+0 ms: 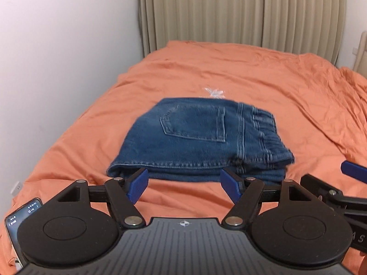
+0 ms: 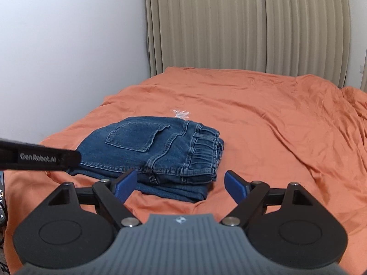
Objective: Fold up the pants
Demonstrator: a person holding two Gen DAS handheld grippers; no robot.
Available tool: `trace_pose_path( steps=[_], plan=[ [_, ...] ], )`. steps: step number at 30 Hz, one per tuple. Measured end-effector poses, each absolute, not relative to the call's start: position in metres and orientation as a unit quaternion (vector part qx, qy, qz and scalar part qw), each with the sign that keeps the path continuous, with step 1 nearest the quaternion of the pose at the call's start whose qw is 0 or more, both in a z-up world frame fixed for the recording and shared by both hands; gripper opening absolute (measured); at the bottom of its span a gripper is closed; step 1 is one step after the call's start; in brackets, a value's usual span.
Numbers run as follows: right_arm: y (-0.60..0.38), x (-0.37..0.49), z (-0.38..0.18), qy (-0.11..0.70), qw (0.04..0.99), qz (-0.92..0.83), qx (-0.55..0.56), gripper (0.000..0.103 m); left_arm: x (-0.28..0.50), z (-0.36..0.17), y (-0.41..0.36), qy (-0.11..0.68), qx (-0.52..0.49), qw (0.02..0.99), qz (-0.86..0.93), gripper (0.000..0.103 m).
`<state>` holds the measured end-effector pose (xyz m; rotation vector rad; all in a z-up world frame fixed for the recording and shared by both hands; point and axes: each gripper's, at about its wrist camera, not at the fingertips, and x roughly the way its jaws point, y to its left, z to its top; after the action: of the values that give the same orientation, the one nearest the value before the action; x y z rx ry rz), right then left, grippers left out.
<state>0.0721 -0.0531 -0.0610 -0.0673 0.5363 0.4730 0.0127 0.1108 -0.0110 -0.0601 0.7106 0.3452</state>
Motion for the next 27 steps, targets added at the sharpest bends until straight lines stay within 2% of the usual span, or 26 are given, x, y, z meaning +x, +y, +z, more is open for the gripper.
trace_pose_path(
  steps=[27],
  plan=[
    [-0.0528,0.0712,-0.0588,0.257,0.936,0.239,-0.034,0.08,0.0138,-0.0148,0.1017,0.361,-0.015,0.917,0.171,0.084]
  ],
)
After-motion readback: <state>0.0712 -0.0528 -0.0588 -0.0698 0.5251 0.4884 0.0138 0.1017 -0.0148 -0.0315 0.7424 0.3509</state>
